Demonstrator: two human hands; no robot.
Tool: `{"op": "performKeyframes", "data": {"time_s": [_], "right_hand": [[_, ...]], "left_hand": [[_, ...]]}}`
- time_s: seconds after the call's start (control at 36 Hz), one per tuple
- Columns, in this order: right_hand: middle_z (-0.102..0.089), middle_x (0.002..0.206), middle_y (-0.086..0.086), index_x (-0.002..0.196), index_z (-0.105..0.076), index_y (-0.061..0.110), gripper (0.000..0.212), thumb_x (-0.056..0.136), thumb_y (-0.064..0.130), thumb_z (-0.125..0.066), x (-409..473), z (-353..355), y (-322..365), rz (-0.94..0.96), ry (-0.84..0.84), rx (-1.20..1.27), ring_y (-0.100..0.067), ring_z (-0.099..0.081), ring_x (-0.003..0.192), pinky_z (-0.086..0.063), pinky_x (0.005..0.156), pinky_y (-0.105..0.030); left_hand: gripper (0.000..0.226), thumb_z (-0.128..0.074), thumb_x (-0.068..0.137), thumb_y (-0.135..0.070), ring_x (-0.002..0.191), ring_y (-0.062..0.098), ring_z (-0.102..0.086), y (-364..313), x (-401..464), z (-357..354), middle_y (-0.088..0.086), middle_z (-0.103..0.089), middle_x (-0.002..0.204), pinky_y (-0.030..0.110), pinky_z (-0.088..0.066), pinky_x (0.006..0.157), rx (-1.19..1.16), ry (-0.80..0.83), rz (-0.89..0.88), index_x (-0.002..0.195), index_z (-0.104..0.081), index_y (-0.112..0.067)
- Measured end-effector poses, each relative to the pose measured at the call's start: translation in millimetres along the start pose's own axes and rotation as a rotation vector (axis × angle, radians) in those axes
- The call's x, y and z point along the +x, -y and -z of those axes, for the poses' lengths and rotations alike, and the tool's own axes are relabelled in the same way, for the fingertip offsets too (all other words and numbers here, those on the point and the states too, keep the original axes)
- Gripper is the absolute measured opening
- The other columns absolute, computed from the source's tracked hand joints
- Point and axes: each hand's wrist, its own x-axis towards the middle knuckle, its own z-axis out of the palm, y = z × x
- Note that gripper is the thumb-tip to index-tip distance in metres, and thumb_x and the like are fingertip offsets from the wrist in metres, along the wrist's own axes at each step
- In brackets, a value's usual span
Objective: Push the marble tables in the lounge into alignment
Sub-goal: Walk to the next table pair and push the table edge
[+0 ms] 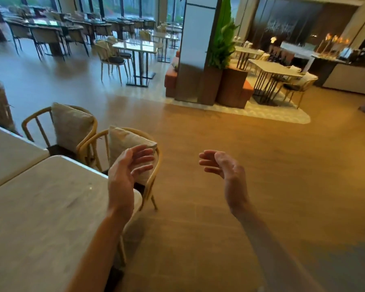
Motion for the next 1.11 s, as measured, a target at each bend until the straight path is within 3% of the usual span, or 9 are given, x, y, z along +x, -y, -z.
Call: {"op": "performKeyframes", "data": {"time_s": [0.14, 0.28, 0.39, 0.5, 0.61, 0.78, 0.86, 1.03, 1.11], "right_hand": [[-0.076, 0.107, 0.0, 0.11, -0.071, 0.013, 0.042, 0.097, 0.039, -0.041, 118, 16, -8, 0.101, 0.059, 0.026, -0.017, -0.073, 0.1, -0.058, 0.09, -0.044], [-0.075, 0.109, 0.002, 0.11, -0.07, 0.018, 0.04, 0.098, 0.04, -0.039, 230, 14, -41, 0.159, 0.144, 0.042, -0.012, -0.073, 0.099, -0.06, 0.085, -0.031], [-0.076, 0.109, 0.001, 0.112, -0.069, 0.015, 0.042, 0.097, 0.041, -0.039, 326, 9, -69, 0.141, 0.251, 0.09, -0.012, -0.073, 0.098, -0.06, 0.085, -0.032], [-0.076, 0.108, 0.002, 0.112, -0.07, 0.016, 0.043, 0.096, 0.041, -0.039, 420, -10, -81, 0.132, 0.388, 0.127, -0.013, -0.073, 0.096, -0.06, 0.087, -0.039], [-0.076, 0.109, -0.001, 0.108, -0.07, 0.019, 0.04, 0.095, 0.041, -0.039, 501, -49, -78, 0.131, 0.518, 0.195, -0.016, -0.074, 0.096, -0.059, 0.087, -0.039], [-0.075, 0.111, 0.0, 0.112, -0.069, 0.017, 0.038, 0.099, 0.037, -0.039, 618, -120, -99, 0.226, 0.709, 0.271, -0.013, -0.073, 0.098, -0.059, 0.085, -0.031], [-0.074, 0.112, 0.0, 0.116, -0.068, 0.011, 0.043, 0.097, 0.037, -0.041, 662, -155, -115, 0.244, 0.766, 0.291, -0.011, -0.072, 0.097, -0.059, 0.084, -0.028], [-0.073, 0.114, 0.002, 0.117, -0.068, 0.015, 0.031, 0.106, 0.027, -0.041, 798, -244, -161, 0.248, 0.898, 0.216, -0.009, -0.071, 0.099, -0.058, 0.086, -0.028], [-0.073, 0.113, 0.003, 0.117, -0.067, 0.016, 0.028, 0.106, 0.024, -0.042, 855, -279, -165, 0.249, 0.932, 0.188, -0.009, -0.071, 0.098, -0.057, 0.085, -0.029]], "left_hand": [[0.051, -0.032, 0.105, -0.034, 0.107, 0.037, -0.068, 9, 99, -46, 0.022, -0.07, 0.117, 0.053, -0.052, 0.098, 0.051, -0.073, -0.125, 0.122, -0.062, 0.003], [0.055, -0.031, 0.099, -0.039, 0.107, 0.032, -0.069, 36, 190, -92, 0.02, -0.069, 0.12, 0.038, -0.057, 0.09, 0.121, -0.079, -0.241, 0.122, -0.061, 0.0], [0.051, -0.038, 0.097, -0.046, 0.105, 0.03, -0.069, 64, 252, -124, 0.018, -0.071, 0.117, 0.039, -0.057, 0.087, 0.155, -0.135, -0.274, 0.113, -0.065, -0.007], [0.054, -0.035, 0.098, -0.041, 0.104, 0.034, -0.069, 80, 312, -144, 0.019, -0.071, 0.115, 0.037, -0.057, 0.085, 0.152, -0.298, -0.259, 0.114, -0.064, 0.002], [0.055, -0.038, 0.094, -0.046, 0.098, 0.028, -0.07, 73, 373, -149, 0.018, -0.072, 0.113, 0.04, -0.054, 0.086, 0.172, -0.457, -0.267, 0.114, -0.066, -0.003], [0.057, -0.036, 0.1, -0.042, 0.105, 0.032, -0.07, 92, 478, -137, 0.018, -0.072, 0.114, 0.045, -0.056, 0.091, 0.244, -0.652, -0.427, 0.121, -0.061, 0.004], [0.052, -0.035, 0.101, -0.041, 0.104, 0.029, -0.07, 116, 521, -125, 0.014, -0.073, 0.113, 0.043, -0.057, 0.09, 0.26, -0.703, -0.452, 0.119, -0.062, 0.0], [0.041, -0.041, 0.098, -0.042, 0.107, 0.028, -0.069, 172, 674, -102, 0.013, -0.071, 0.116, 0.04, -0.055, 0.089, 0.235, -0.758, -0.449, 0.113, -0.066, -0.014], [0.046, -0.045, 0.093, -0.049, 0.11, 0.027, -0.067, 180, 735, -95, 0.012, -0.07, 0.119, 0.042, -0.055, 0.091, 0.24, -0.748, -0.431, 0.116, -0.065, -0.014]]}}
